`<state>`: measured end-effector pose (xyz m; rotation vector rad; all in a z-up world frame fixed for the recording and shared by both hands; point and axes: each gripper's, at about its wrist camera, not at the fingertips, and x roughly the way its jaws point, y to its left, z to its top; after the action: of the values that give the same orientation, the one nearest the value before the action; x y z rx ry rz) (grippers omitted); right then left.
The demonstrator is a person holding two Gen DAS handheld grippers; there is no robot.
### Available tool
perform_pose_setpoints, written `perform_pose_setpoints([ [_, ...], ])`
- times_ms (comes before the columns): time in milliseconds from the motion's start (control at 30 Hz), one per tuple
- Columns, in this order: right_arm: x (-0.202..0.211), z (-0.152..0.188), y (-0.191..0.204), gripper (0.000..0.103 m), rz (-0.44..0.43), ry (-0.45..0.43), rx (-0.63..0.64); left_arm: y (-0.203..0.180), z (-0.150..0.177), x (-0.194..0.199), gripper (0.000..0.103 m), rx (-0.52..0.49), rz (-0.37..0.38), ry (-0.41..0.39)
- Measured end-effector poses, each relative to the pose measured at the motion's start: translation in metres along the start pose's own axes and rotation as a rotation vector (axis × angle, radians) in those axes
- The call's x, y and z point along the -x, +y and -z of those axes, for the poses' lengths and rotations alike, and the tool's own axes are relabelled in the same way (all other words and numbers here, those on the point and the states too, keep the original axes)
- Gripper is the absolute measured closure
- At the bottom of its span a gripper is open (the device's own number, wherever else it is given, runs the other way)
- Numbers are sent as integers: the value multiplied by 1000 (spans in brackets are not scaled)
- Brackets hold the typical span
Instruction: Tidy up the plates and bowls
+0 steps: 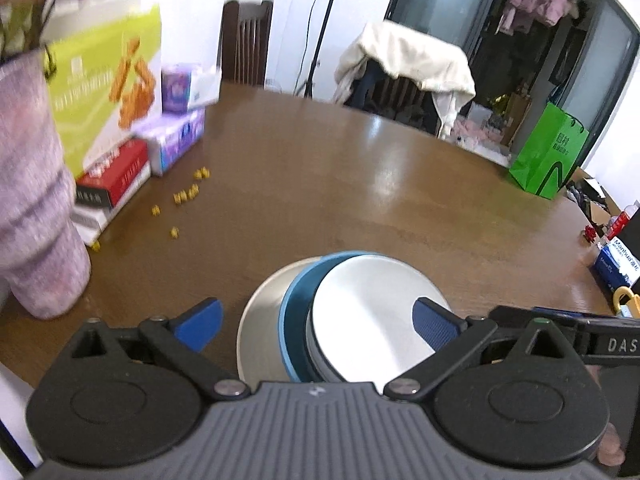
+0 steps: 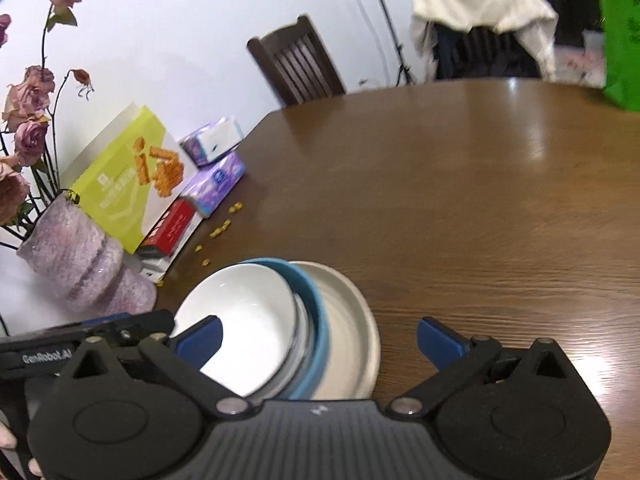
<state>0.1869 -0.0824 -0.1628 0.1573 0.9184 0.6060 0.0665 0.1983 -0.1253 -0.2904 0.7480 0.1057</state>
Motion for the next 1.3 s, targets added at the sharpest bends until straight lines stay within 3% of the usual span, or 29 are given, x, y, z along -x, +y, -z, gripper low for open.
perform_pose_setpoints([
  [267,61,34,2,0,135,-156,88,-40,15,45,0,-81,-15,-116],
  [533,141,99,2,0,218,-275,136,-83,63,110,0,-111,5,-218],
  [900,256,208,2,0,297,-370,45,-116,139,182,0,-208,58,-192],
  [1300,313,263,15,0,352,-414,17,-121,185,229,0,-239,65,-186],
])
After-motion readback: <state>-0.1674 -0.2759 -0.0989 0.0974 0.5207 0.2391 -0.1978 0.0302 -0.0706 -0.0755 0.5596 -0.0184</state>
